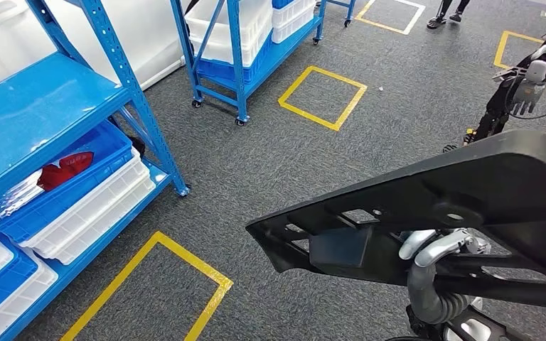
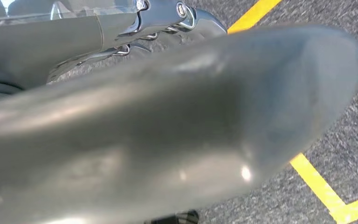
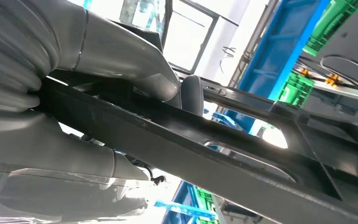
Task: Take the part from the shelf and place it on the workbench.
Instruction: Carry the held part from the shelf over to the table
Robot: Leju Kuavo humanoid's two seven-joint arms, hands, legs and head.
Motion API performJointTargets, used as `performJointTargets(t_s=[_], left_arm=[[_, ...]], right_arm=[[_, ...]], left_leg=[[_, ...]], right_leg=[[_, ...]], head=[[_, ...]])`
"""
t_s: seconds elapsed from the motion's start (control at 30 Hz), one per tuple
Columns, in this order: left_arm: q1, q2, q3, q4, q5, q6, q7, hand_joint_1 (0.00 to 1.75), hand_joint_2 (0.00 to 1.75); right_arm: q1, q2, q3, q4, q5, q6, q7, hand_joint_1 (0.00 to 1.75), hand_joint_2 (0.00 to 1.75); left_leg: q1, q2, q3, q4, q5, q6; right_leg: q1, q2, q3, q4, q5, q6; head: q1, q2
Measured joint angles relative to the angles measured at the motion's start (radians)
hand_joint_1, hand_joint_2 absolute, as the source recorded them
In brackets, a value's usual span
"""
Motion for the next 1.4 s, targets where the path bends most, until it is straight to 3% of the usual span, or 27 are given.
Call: performJointTargets(t_s=[0.07,0.13,0.2,0.23,0.27,0.33,0.4,0.43,0.5,0.57,0.63,0.67,0.7,0.73,0.77,0.8,0.87,0.93,1.0,1.03,1.1,1.17,1.23,1.27,1.3,1.33,1.4], left_arm=[[-0.001,-0.004,-0.001,0.0,0.001,-0.001,-0.002,0.0,0.0],[0.002,-0.007,-0.002,0.0,0.003,-0.002,0.0,0.0,0.0],[0.006,-0.012,-0.003,0.0,0.006,-0.001,0.007,0.0,0.0],[0.006,-0.015,-0.004,0.0,0.009,0.002,0.013,0.0,0.0],[0.006,-0.019,-0.004,0.0,0.011,0.005,0.018,0.0,0.0],[0.007,-0.028,-0.006,0.0,0.014,0.012,0.025,0.0,0.0],[0.008,-0.038,-0.01,0.0,0.014,0.014,0.027,0.0,0.0],[0.008,-0.041,-0.012,0.0,0.014,0.014,0.029,0.0,0.0],[0.006,-0.048,-0.017,0.0,0.014,0.013,0.034,0.0,0.0],[0.006,-0.052,-0.02,0.0,0.014,0.012,0.037,0.0,0.0],[0.008,-0.053,-0.02,0.0,0.015,0.012,0.037,0.0,0.0],[0.008,-0.053,-0.02,0.0,0.017,0.012,0.035,0.0,0.0],[0.008,-0.053,-0.02,0.0,0.019,0.012,0.032,0.0,0.0],[0.008,-0.053,-0.02,0.0,0.022,0.012,0.028,0.0,0.0],[0.008,-0.053,-0.02,0.0,0.025,0.012,0.023,0.0,0.0],[0.007,-0.053,-0.02,0.0,0.026,0.011,0.019,0.0,0.0],[0.006,-0.052,-0.02,0.0,0.027,0.01,0.009,0.0,0.0],[0.003,-0.05,-0.02,0.0,0.026,0.009,0.003,0.0,0.0],[-0.004,-0.048,-0.02,0.0,0.027,0.007,0.001,0.0,0.0],[-0.007,-0.047,-0.02,0.0,0.027,0.006,0.001,0.0,0.0],[-0.01,-0.044,-0.02,0.0,0.027,0.006,0.001,0.0,0.0],[-0.009,-0.042,-0.021,0.0,0.027,0.008,0.0,0.0,0.0],[-0.008,-0.039,-0.021,0.0,0.027,0.008,0.0,0.0,0.0],[-0.008,-0.037,-0.021,0.0,0.027,0.008,0.0,0.0,0.0],[-0.008,-0.036,-0.021,0.0,0.027,0.008,0.0,0.0,0.0],[-0.008,-0.034,-0.021,0.0,0.028,0.008,0.001,0.0,0.0],[-0.007,-0.029,-0.021,0.001,0.028,0.01,0.003,0.0,0.0]], right_arm=[[-0.013,-0.006,0.0,0.007,-0.004,0.001,0.0,1.75,1.75],[-0.023,-0.011,0.001,0.016,-0.006,-0.004,0.0,1.75,1.75],[-0.022,-0.016,0.001,0.023,-0.01,-0.007,0.0,1.75,1.75],[-0.02,-0.02,0.001,0.026,-0.013,-0.007,0.0,1.75,1.75],[-0.019,-0.024,0.001,0.029,-0.017,-0.006,0.0,1.75,1.75],[-0.016,-0.032,-0.001,0.031,-0.025,-0.003,0.0,1.75,1.75],[-0.008,-0.036,-0.005,0.029,-0.024,-0.002,0.0,1.75,1.75],[0.001,-0.037,-0.008,0.026,-0.021,-0.003,0.0,1.75,1.75],[0.025,-0.041,-0.015,0.015,-0.012,-0.003,0.0,1.75,1.75],[0.039,-0.045,-0.022,0.004,-0.008,-0.001,0.0,1.75,1.75],[0.042,-0.046,-0.026,-0.001,-0.009,0.006,0.0,1.75,1.75],[0.042,-0.046,-0.027,-0.001,-0.009,0.011,0.0,1.75,1.75],[0.041,-0.046,-0.027,0.0,-0.009,0.016,0.0,1.75,1.75],[0.041,-0.046,-0.027,0.001,-0.009,0.02,0.0,1.75,1.75],[0.04,-0.046,-0.027,0.003,-0.008,0.022,0.0,1.75,1.75],[0.04,-0.046,-0.027,0.004,-0.007,0.023,0.0,1.75,1.75],[0.038,-0.046,-0.028,0.007,0.004,0.021,0.0,1.75,1.75],[0.036,-0.045,-0.027,0.01,0.018,0.011,0.0,1.75,1.75],[0.035,-0.044,-0.026,0.012,0.028,-0.003,0.0,1.75,1.75],[0.035,-0.043,-0.026,0.013,0.029,-0.009,0.0,1.75,1.75],[0.031,-0.042,-0.024,0.015,0.027,-0.014,0.0,1.75,1.75],[0.026,-0.042,-0.022,0.021,0.023,-0.018,0.0,1.75,1.75],[0.026,-0.042,-0.02,0.03,0.018,-0.02,0.0,1.75,1.75],[0.028,-0.042,-0.019,0.034,0.016,-0.02,0.0,1.75,1.75],[0.029,-0.042,-0.017,0.038,0.015,-0.02,0.0,1.75,1.75],[0.03,-0.042,-0.014,0.04,0.014,-0.02,0.0,1.75,1.75],[0.031,-0.041,-0.005,0.045,0.011,-0.021,0.0,1.75,1.75]], left_leg=[[0.002,0.025,0.005,-0.011,0.007,0.013],[0.0,0.05,0.006,-0.014,0.009,0.021],[-0.002,0.074,0.005,-0.013,0.007,0.022],[-0.003,0.086,0.006,-0.013,0.006,0.021],[-0.003,0.098,0.006,-0.012,0.004,0.019],[-0.004,0.118,0.011,-0.01,-0.001,0.012],[-0.009,0.134,0.015,-0.007,-0.008,0.002],[-0.011,0.142,0.017,-0.006,-0.011,-0.003],[-0.01,0.157,0.021,-0.007,-0.016,-0.014],[-0.005,0.131,0.013,0.024,-0.043,-0.023],[-0.002,0.082,-0.035,0.135,-0.105,-0.026],[-0.002,0.068,-0.07,0.207,-0.136,-0.026],[-0.002,0.06,-0.1,0.265,-0.154,-0.026],[-0.002,0.057,-0.117,0.291,-0.152,-0.025],[-0.002,0.054,-0.115,0.278,-0.13,-0.022],[-0.002,0.049,-0.097,0.23,-0.095,-0.018],[-0.002,0.011,-0.039,0.088,-0.024,-0.009],[-0.005,-0.014,-0.009,0.007,0.0,-0.005],[-0.009,-0.001,-0.006,-0.002,0.002,0.002],[-0.009,0.008,-0.004,-0.007,0.005,0.008],[-0.006,0.03,0.002,-0.018,0.012,0.019],[-0.008,0.053,0.004,-0.021,0.013,0.025],[-0.009,0.077,0.005,-0.021,0.009,0.024],[-0.009,0.089,0.007,-0.02,0.006,0.022],[-0.009,0.1,0.01,-0.019,0.002,0.019],[-0.008,0.109,0.014,-0.017,-0.003,0.014],[-0.012,0.125,0.02,-0.01,-0.014,0.002]], right_leg=[[0.002,-0.04,-0.022,0.041,-0.025,0.008],[0.001,-0.097,-0.078,0.155,-0.085,0.015],[-0.005,-0.114,-0.132,0.266,-0.123,0.021],[-0.007,-0.118,-0.139,0.279,-0.119,0.024],[-0.009,-0.123,-0.124,0.252,-0.097,0.025],[-0.009,-0.159,-0.052,0.116,-0.041,0.023],[-0.002,-0.193,-0.001,0.016,-0.015,0.012],[0.003,-0.197,0.005,0.002,-0.017,0.005],[0.005,-0.174,0.003,-0.001,-0.015,-0.008],[0.003,-0.153,0.006,-0.007,-0.011,-0.021],[0.002,-0.132,0.008,-0.01,-0.008,-0.031],[0.004,-0.12,0.008,-0.01,-0.008,-0.034],[0.006,-0.108,0.008,-0.01,-0.008,-0.035],[0.008,-0.094,0.009,-0.01,-0.008,-0.036],[0.01,-0.081,0.011,-0.009,-0.008,-0.036],[0.011,-0.068,0.013,-0.009,-0.008,-0.036],[0.012,-0.045,0.014,-0.006,-0.01,-0.033],[0.01,-0.025,0.008,-0.003,-0.009,-0.025],[0.007,-0.006,0.002,-0.005,-0.005,-0.012],[0.005,-0.009,0.0,-0.002,-0.006,-0.007],[0.007,-0.052,-0.027,0.054,-0.04,0.001],[0.003,-0.101,-0.089,0.178,-0.104,0.008],[-0.006,-0.115,-0.139,0.274,-0.132,0.016],[-0.011,-0.12,-0.14,0.274,-0.12,0.019],[-0.014,-0.128,-0.117,0.229,-0.09,0.022],[-0.017,-0.145,-0.08,0.157,-0.055,0.023],[-0.013,-0.18,-0.02,0.042,-0.019,0.018]], head=[[0.003,0.0],[0.007,0.0],[0.007,0.0],[0.008,0.0],[0.008,0.0],[0.008,0.0],[0.006,0.0],[0.006,0.0],[0.005,0.0],[0.004,0.0],[0.003,0.0],[0.002,0.0],[0.002,0.0],[0.002,0.0],[0.002,0.0],[0.002,0.0],[0.003,0.0],[0.003,0.0],[0.003,0.0],[0.003,0.0],[0.005,0.0],[0.007,0.0],[0.008,0.0],[0.008,0.0],[0.008,0.0],[0.008,0.0],[0.007,0.0]])
